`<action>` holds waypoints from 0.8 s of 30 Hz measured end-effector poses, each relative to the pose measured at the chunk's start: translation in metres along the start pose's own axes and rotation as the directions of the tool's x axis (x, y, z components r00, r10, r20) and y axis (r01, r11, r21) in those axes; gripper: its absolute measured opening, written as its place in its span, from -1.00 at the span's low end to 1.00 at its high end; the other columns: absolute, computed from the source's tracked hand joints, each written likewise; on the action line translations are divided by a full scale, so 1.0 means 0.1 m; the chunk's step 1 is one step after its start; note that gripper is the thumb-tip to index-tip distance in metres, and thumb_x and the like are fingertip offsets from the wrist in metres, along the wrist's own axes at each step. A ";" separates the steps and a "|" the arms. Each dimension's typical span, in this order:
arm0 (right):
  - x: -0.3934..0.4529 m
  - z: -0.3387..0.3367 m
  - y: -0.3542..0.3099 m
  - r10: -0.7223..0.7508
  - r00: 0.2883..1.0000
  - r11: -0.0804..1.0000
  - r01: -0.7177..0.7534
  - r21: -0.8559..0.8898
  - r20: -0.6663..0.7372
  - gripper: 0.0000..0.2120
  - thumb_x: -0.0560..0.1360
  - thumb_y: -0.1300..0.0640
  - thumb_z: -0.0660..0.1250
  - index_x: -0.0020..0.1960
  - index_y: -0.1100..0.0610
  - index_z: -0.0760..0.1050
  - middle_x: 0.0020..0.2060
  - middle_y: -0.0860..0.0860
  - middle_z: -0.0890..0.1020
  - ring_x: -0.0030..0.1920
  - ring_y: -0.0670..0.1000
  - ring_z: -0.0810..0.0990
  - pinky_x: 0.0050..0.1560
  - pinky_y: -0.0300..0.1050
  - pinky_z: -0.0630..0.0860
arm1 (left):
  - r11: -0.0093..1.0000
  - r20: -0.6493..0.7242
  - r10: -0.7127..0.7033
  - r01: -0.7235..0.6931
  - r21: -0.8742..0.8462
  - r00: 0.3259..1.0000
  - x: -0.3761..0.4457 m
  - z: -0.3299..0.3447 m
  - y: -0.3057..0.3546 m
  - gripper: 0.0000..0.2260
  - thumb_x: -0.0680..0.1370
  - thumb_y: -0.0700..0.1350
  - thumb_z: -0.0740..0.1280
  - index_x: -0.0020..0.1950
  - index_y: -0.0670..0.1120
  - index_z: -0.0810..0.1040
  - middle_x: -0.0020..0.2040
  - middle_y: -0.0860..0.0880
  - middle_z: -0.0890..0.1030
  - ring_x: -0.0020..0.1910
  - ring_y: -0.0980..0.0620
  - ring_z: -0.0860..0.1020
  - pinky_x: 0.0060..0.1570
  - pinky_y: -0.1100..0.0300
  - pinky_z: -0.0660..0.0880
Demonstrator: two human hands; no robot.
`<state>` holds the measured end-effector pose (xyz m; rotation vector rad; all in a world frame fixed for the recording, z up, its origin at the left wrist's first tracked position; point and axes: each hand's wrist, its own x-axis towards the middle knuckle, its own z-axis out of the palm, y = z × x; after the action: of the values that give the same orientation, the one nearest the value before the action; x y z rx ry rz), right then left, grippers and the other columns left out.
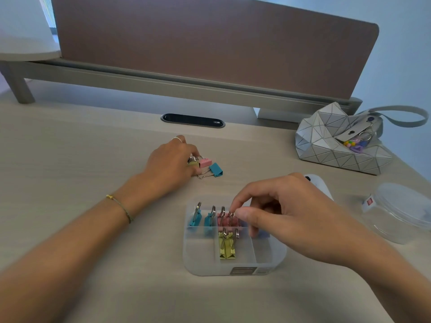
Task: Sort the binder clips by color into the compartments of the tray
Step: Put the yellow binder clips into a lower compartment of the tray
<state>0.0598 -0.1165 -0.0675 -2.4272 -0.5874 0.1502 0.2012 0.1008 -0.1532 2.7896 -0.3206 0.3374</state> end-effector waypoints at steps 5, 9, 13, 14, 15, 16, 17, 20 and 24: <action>0.00 -0.01 0.01 -0.048 0.998 0.999 0.048 0.005 -0.045 -0.87 0.55 0.05 0.37 -0.07 -0.04 0.71 -0.39 -0.11 0.71 -0.33 -0.08 0.68 -0.29 -0.25 0.55 | 0.994 -0.017 0.063 -0.061 0.094 0.998 0.03 0.01 -0.05 -0.79 0.54 0.02 0.42 0.12 -0.04 0.69 0.06 -0.08 0.62 0.03 -0.17 0.60 -0.11 0.06 0.49; 0.06 -0.07 0.06 -0.036 0.970 0.994 0.059 0.089 -0.239 -0.88 0.54 0.16 0.40 -0.04 -0.01 0.70 -0.34 -0.06 0.72 -0.35 -0.09 0.65 -0.32 -0.30 0.54 | 0.971 -0.126 0.057 -0.084 -0.222 0.990 0.01 -0.30 0.01 -0.87 0.58 -0.09 0.40 0.01 -0.08 0.73 -0.10 -0.04 0.71 -0.16 -0.01 0.65 -0.15 0.16 0.55; 0.18 -0.11 0.10 -0.016 0.898 0.996 0.051 0.068 -0.439 -0.64 0.48 0.04 0.46 0.26 -0.13 0.56 -0.12 -0.12 0.70 -0.20 -0.10 0.64 -0.16 -0.15 0.58 | 0.409 0.198 0.042 0.164 -0.898 0.979 -0.12 -0.84 0.36 -0.81 0.57 -0.12 0.39 0.03 -0.23 0.70 -0.19 -0.12 0.74 -0.26 0.05 0.72 -0.28 0.32 0.64; 0.18 -0.10 0.08 -0.038 0.893 0.996 0.070 0.054 -0.448 -0.58 0.47 0.02 0.48 0.30 -0.14 0.53 -0.11 -0.13 0.69 -0.16 -0.10 0.65 -0.15 -0.17 0.59 | 0.306 0.280 0.096 0.239 -0.922 0.955 -0.16 -0.91 0.43 -0.79 0.54 -0.11 0.40 0.04 -0.24 0.69 -0.18 -0.13 0.74 -0.23 0.03 0.73 -0.27 0.31 0.65; 0.18 -0.10 0.06 -0.068 0.881 0.994 0.100 0.043 -0.469 -0.58 0.47 0.05 0.50 0.30 -0.11 0.54 -0.12 -0.13 0.69 -0.14 -0.09 0.65 -0.15 -0.19 0.60 | 0.239 0.337 0.153 0.296 -0.925 0.929 -0.20 -0.95 0.49 -0.77 0.50 -0.10 0.41 0.04 -0.24 0.69 -0.18 -0.14 0.74 -0.21 0.01 0.74 -0.24 0.31 0.67; 0.16 -0.11 0.03 -0.107 0.858 0.990 0.137 0.022 -0.502 -0.62 0.47 0.08 0.51 0.25 -0.07 0.57 -0.16 -0.12 0.69 -0.14 -0.07 0.65 -0.16 -0.18 0.60 | 0.195 0.379 0.201 0.342 -0.919 0.903 -0.23 -0.97 0.54 -0.74 0.46 -0.09 0.42 0.03 -0.24 0.68 -0.18 -0.14 0.74 -0.20 0.00 0.74 -0.21 0.30 0.67; 0.14 -0.11 0.03 -0.151 0.826 0.986 0.165 -0.023 -0.543 -0.68 0.47 0.11 0.52 0.20 -0.03 0.60 -0.19 -0.11 0.68 -0.16 -0.06 0.65 -0.17 -0.17 0.59 | 0.163 0.415 0.231 0.386 -0.908 0.880 -0.26 -0.98 0.57 -0.72 0.43 -0.09 0.41 0.04 -0.24 0.67 -0.18 -0.14 0.74 -0.21 0.00 0.75 -0.20 0.29 0.68; 0.10 -0.14 0.02 -0.216 0.766 0.974 0.125 -0.190 -0.605 -0.76 0.47 0.05 0.51 0.13 -0.01 0.64 -0.16 -0.07 0.59 -0.17 -0.07 0.58 -0.21 -0.20 0.55 | 0.078 0.493 0.237 0.490 -0.868 0.837 -0.31 -0.98 0.61 -0.74 0.39 -0.13 0.41 0.00 -0.24 0.66 -0.24 -0.14 0.73 -0.29 0.03 0.74 -0.28 0.31 0.67; 0.08 -0.15 0.07 -0.221 0.787 0.975 0.162 -0.153 -0.576 -0.85 0.48 0.08 0.50 0.04 0.08 0.68 -0.20 -0.06 0.66 -0.20 -0.05 0.64 -0.19 -0.07 0.60 | 0.005 0.516 0.267 0.534 -0.845 0.814 -0.33 -0.95 0.63 -0.83 0.39 -0.17 0.40 -0.11 -0.24 0.70 -0.22 -0.18 0.73 -0.29 0.00 0.74 -0.27 0.28 0.68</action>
<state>0.0730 -0.1267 -0.0592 -2.3029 -0.5469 -0.7179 0.1356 0.0795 -0.0565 1.2360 -0.2162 -0.6475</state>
